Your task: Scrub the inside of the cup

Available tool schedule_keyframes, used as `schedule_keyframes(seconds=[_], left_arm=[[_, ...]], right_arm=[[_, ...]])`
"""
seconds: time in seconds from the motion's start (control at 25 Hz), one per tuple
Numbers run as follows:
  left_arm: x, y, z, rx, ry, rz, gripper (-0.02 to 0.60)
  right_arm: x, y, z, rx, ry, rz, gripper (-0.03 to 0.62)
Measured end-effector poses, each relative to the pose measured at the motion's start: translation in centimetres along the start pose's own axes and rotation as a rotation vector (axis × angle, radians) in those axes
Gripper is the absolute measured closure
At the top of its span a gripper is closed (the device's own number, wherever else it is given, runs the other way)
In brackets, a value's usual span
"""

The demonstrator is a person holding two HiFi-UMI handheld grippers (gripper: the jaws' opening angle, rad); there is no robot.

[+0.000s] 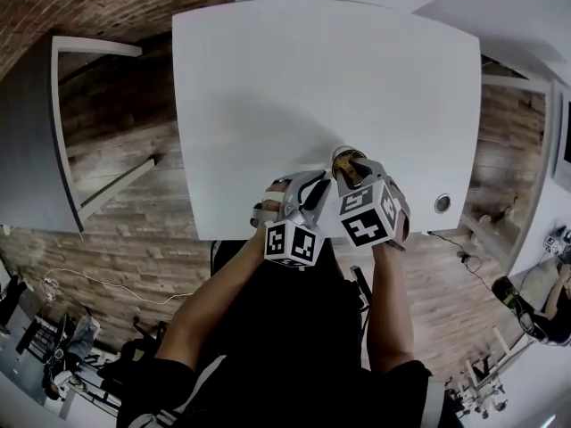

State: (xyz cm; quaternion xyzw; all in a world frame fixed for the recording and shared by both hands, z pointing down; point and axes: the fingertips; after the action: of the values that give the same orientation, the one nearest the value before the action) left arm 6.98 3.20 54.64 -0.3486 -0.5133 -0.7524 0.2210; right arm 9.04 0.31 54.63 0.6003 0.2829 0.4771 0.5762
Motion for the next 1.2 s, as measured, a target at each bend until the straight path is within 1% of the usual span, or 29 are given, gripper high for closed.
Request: schedule_keyframes(seconds=[0.08, 0.2, 0.32, 0.44, 0.52, 0.76, 0.96, 1.08, 1.2], left_arm=[[0.1, -0.1, 0.0, -0.002, -0.003, -0.001, 0.522], [0.1, -0.2, 0.0, -0.010, -0.008, -0.008, 0.522], [0.1, -0.2, 0.0, -0.015, -0.008, -0.011, 0.522], [0.1, -0.2, -0.1, -0.013, -0.010, -0.009, 0.522], [0.2, -0.2, 0.0, -0.011, -0.011, -0.008, 0.522], [0.2, -0.2, -0.1, -0.012, -0.019, -0.007, 0.522], [0.1, -0.3, 0.3, -0.003, 0.000, -0.011, 0.522], [0.2, -0.3, 0.5, 0.001, 0.005, -0.013, 0.522], [0.1, -0.3, 0.6, 0.002, 0.001, -0.014, 0.522]], right_arm=[[-0.1, 0.3, -0.1, 0.023, -0.035, -0.019, 0.531], [0.0, -0.1, -0.4, 0.012, -0.055, -0.034, 0.531], [-0.2, -2.6, -0.9, -0.005, -0.071, -0.021, 0.531], [-0.6, -5.4, -1.3, -0.001, -0.093, -0.003, 0.531], [-0.5, -6.1, -1.4, 0.000, -0.099, -0.011, 0.531], [0.2, -2.7, -0.9, -0.010, -0.079, -0.069, 0.531], [1.2, -0.1, -0.6, 0.006, -0.073, -0.119, 0.533], [1.0, 0.3, -0.2, 0.024, -0.075, -0.115, 0.533], [0.9, -0.9, 0.0, 0.060, -0.076, -0.090, 0.533]])
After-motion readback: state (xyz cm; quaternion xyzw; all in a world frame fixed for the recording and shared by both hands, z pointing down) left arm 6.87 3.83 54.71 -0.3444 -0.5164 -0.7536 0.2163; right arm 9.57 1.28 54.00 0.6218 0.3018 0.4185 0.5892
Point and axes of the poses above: the fingertips, and each gripper's own axes: y forward along the fingers, z to its right, x out of its underside, and after that the axes turned 11 degrees about y, right-handed
